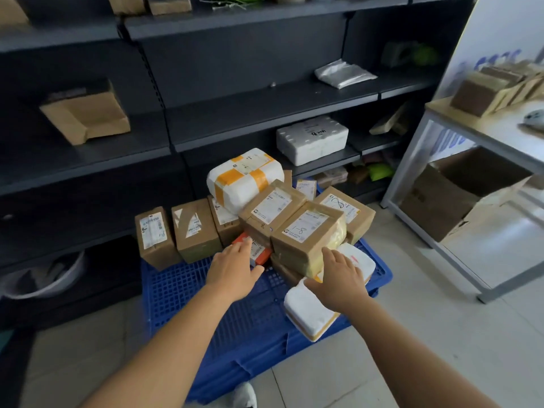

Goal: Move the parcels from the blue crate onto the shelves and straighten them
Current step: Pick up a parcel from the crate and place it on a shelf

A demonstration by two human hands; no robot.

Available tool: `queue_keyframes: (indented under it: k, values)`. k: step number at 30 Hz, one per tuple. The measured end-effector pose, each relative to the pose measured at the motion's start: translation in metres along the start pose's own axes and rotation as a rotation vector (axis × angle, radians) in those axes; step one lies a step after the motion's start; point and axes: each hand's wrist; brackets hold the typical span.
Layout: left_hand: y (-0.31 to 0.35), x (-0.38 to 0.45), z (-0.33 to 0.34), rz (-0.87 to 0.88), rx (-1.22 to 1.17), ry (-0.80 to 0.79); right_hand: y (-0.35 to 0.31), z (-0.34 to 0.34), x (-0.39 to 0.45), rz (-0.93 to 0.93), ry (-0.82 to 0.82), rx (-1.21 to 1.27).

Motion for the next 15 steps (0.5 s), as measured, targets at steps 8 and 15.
queue_keyframes:
  k: [8, 15]
  values:
    - [-0.049, 0.101, 0.001, -0.041, -0.147, -0.153, -0.029, 0.027, 0.083, 0.325, -0.134, 0.300]
    - [-0.074, 0.179, 0.015, -0.073, -0.273, -0.218, -0.040, 0.060, 0.130, 0.584, -0.072, 0.507]
Point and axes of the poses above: each hand's wrist, its own x-axis towards the middle knuckle, its own z-axis out of the palm, y = z × x, and after that the axes turned 12 degrees about -x, right-handed
